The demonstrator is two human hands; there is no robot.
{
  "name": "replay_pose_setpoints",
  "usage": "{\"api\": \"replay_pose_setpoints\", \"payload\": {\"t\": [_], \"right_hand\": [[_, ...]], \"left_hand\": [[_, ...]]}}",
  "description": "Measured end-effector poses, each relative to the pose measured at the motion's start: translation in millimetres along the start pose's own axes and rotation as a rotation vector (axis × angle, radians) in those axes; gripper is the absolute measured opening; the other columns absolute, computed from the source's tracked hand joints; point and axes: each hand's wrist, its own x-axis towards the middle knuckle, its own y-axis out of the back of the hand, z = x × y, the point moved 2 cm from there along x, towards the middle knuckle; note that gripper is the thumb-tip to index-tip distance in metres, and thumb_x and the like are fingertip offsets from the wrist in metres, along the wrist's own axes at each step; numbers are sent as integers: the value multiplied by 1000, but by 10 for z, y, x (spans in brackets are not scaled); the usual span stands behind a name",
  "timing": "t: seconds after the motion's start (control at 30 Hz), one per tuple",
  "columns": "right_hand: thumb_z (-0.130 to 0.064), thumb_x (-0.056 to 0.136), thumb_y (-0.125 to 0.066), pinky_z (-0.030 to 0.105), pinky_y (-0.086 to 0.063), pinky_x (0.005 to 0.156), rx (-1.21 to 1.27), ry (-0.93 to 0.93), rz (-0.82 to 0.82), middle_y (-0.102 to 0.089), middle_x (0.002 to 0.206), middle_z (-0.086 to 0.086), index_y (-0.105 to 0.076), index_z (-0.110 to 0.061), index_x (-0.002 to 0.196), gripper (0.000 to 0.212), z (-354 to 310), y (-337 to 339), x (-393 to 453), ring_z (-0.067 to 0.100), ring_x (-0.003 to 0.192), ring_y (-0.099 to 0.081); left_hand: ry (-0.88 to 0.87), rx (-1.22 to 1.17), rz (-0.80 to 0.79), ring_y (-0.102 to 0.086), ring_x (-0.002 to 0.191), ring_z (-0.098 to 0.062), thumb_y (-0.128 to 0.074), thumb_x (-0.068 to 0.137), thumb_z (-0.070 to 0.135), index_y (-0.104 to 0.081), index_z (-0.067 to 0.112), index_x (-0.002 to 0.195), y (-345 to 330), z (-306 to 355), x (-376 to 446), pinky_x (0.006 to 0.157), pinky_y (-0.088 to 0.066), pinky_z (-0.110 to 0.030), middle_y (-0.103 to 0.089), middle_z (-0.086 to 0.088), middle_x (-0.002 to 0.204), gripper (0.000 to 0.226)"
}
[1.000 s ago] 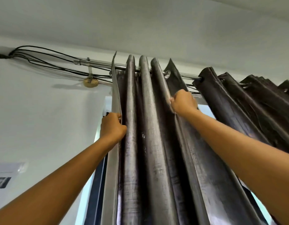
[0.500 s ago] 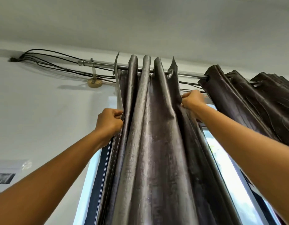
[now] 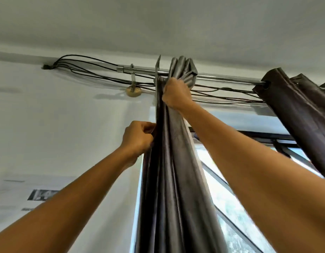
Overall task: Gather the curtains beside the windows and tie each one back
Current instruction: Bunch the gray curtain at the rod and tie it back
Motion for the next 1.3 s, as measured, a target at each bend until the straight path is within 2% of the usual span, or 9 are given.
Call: {"api": "replay_pose_setpoints", "payload": {"t": [0.07, 0.13, 0.4, 0.57, 0.73, 1.0, 1.13, 1.2, 1.3], "right_hand": [[-1, 86, -50, 40, -48, 77, -92, 16, -60, -61, 98, 25, -61, 0, 86, 11, 117, -1, -49, 39, 100, -61], [-2, 86, -50, 40, -47, 79, -182, -33, -97, -62, 107, 26, -61, 2, 99, 18, 373, 110, -135, 40, 103, -60], [-3, 81, -54, 34, -45, 84, -168, -270, -157, -58, 121, 20, -58, -7, 122, 41, 836, 484, -732, 37, 111, -56], [-3, 81, -54, 33, -42, 77, -239, -371, -230, -58, 122, 18, -57, -8, 121, 40, 775, 432, -1358, 37, 112, -56], [-5, 76, -56, 34, -49, 83, -256, -438, -267, -66, 113, 8, -61, -13, 116, 40, 670, 332, -2145, 30, 109, -59], [-5, 81, -48, 30, -40, 60, -257, -458, -382, -66, 90, 4, -58, -21, 101, 28, 156, 267, -3675, 28, 86, -62], [-4, 87, -48, 31, -42, 63, -138, -455, -280, -67, 106, 7, -53, -27, 130, 49, -109, 315, -4395, 28, 94, -63], [1, 86, -49, 36, -51, 76, -57, -452, -153, -63, 122, 9, -50, -18, 137, 54, -253, 322, -4722, 32, 106, -61], [-5, 87, -50, 26, -43, 95, -4, -370, -12, -50, 140, 5, -52, -8, 134, 47, -454, 320, -5153, 24, 124, -50]], "left_hand": [[7, -9, 4, -67, 92, -20, -54, 78, -11, -66, 10, 117, 57, 12, 34, 74, -56, -30, -70, -8, 109, 46], [-22, 13, 12, -66, 87, -21, -55, 77, -12, -67, 6, 115, 46, 90, 14, 69, -53, -27, -70, -11, 105, 44], [-15, 166, 79, -66, 93, -33, -75, 66, -8, -61, -1, 118, -168, 134, -319, 83, -56, -44, -67, -19, 103, 54], [4, 317, 52, -54, 59, -9, -75, 74, 2, -64, 11, 70, -206, -174, -650, 56, -47, -21, -56, 0, 65, 15], [17, 273, 80, -52, 59, -5, -74, 79, 12, -69, 5, 90, -74, -494, -1108, 61, -43, -9, -63, -2, 81, 14], [69, 176, 22, -48, 56, 8, -74, 78, 16, -71, 8, 93, 201, -853, -2410, 54, -37, 3, -58, 10, 79, 17], [142, 133, -37, -59, 54, 3, -75, 76, 22, -64, 22, 78, 334, -1116, -3155, 58, -43, 3, -62, 18, 73, 11], [197, 116, -72, -65, 61, 0, -76, 75, 25, -67, 22, 75, 382, -1237, -3519, 60, -46, 0, -63, 22, 68, 9], [280, 97, -84, -66, 64, 4, -77, 74, 25, -72, 17, 76, 416, -1387, -4010, 62, -50, -5, -65, 22, 68, 9]]}}
